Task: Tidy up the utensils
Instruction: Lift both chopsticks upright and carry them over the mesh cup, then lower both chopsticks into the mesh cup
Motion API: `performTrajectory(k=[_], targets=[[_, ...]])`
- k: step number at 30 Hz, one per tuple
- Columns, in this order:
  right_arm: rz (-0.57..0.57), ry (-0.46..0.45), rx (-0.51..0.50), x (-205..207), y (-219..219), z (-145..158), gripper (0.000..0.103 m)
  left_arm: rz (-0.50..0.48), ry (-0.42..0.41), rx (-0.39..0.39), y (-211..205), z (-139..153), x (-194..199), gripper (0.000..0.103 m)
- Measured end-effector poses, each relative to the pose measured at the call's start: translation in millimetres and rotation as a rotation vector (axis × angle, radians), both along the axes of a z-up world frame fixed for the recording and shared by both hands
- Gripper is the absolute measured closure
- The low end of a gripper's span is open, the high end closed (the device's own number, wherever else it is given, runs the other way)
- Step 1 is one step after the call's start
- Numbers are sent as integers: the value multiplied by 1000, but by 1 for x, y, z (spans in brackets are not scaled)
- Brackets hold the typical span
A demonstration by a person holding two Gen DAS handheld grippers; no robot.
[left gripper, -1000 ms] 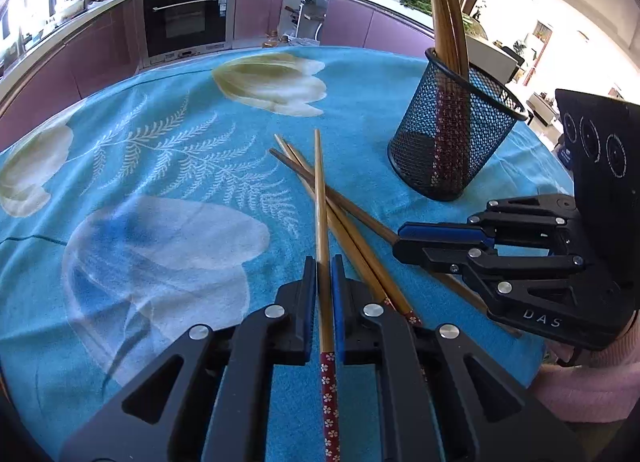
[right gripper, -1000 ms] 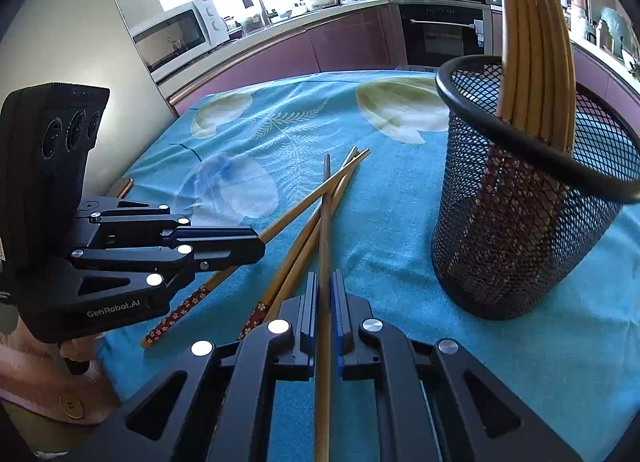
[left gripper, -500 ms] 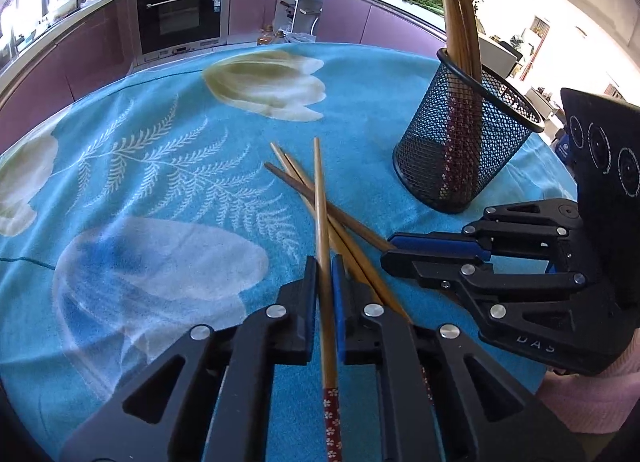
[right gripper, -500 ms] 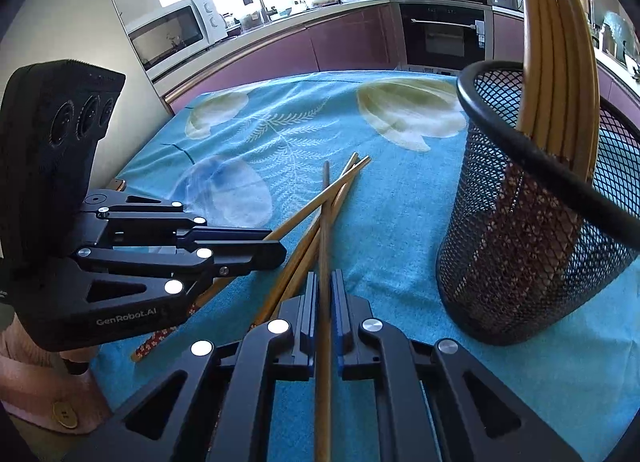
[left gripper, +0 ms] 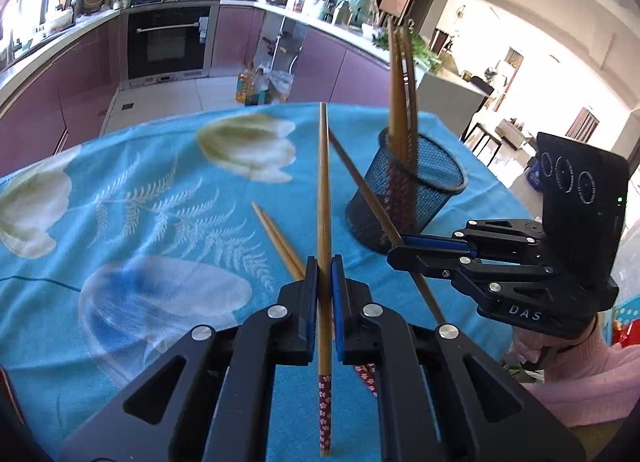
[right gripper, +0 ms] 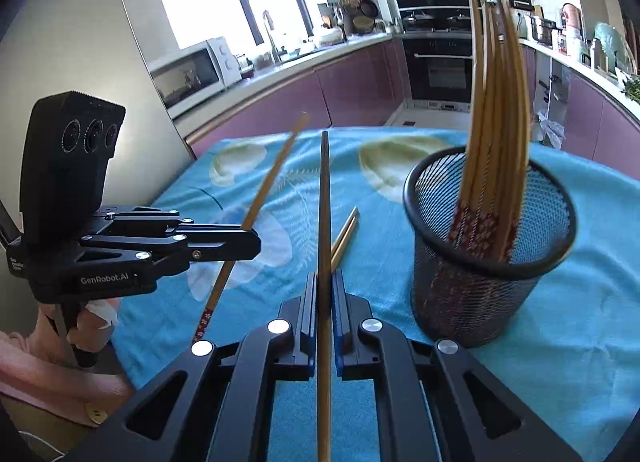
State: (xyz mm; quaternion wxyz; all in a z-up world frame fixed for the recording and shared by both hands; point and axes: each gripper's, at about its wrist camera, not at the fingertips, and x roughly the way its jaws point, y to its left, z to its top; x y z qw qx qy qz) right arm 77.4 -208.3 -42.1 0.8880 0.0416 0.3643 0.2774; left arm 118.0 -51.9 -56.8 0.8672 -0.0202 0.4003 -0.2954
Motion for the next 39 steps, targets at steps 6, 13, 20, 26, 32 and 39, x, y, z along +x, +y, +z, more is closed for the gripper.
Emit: performTrajectory(k=[6,13,20,26,32,39], targets=[[-19,-45,37,-11,-14,14,97,-26,-48,-47,4,26,-11,96],[-40,-98,81,-19,-30,33,97,-58,-89,-100,7,49,-20,96],[-65,-154,107,-19,-42,52,97,-70,-129,-133,4,68,-19,96],[-88,-209,115,-17,-51,70,97,-89,-179,-160,-7,88,-11,96],[-113,-281,107,-12,-60,91,97,-107,-242,-183,-23,115,-7,96],[-138,-342,106,-3,-66,108,97,-125,-294,-197,-42,141,2,96]])
